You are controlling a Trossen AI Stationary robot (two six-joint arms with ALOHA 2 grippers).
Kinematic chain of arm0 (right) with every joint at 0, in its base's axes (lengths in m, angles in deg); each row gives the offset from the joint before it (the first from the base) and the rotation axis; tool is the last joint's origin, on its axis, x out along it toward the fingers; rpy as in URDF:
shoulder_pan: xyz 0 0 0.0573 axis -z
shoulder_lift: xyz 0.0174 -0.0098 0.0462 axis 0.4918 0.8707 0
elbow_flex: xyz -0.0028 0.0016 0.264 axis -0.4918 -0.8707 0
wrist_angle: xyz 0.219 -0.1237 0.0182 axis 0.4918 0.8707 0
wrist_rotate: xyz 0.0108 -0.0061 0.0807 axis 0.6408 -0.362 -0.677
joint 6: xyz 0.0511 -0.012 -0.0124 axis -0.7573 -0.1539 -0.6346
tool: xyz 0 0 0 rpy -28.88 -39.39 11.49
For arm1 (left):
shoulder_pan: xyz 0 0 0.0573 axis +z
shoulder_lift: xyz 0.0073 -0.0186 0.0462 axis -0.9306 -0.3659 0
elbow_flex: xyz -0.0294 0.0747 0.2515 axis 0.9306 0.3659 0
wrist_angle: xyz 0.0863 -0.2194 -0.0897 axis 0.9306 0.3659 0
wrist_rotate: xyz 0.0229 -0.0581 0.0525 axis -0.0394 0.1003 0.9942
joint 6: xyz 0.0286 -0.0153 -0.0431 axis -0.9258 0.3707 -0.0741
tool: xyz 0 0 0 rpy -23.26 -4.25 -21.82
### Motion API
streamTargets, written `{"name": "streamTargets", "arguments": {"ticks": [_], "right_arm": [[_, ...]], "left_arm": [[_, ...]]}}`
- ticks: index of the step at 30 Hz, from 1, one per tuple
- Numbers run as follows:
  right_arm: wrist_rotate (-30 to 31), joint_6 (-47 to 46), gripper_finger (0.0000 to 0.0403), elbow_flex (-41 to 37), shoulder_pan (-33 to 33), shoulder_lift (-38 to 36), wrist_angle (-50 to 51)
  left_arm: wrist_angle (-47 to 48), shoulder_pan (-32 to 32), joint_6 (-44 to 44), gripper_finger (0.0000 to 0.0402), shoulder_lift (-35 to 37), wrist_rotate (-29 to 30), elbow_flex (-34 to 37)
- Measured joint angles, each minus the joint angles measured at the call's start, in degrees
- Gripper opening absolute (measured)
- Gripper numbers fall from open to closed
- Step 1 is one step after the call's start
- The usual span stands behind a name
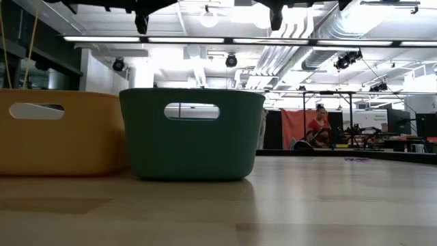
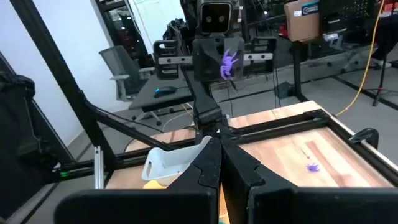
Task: Sort Halloween decoration
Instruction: Put the purple spider toy into the yellow bin
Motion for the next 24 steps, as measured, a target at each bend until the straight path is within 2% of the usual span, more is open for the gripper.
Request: {"name": "streamTargets", "arguments": {"ticks": [11, 17, 19, 24], "right_arm": [[0.0, 1.2, 0.0, 0.0, 0.0, 0.0, 0.0], [0.0, 1.2, 0.0, 0.0, 0.0, 0.0, 1.1], [0.0, 1.2, 0.0, 0.0, 0.0, 0.0, 1.8], [0.0, 1.2, 0.0, 0.0, 0.0, 0.0, 3.7]], "left_arm": [[0.0, -1.5, -0.1, 0.0, -0.2, 0.8, 0.0], [1.0, -1.5, 1.6, 0.0, -0.2, 3.8, -0.2], [7.8, -2.2, 3.2, 0.0, -0.2, 3.4, -2.1], [38.9, -9.5, 1.7, 0.0, -2.1, 4.1, -10.2]]}}
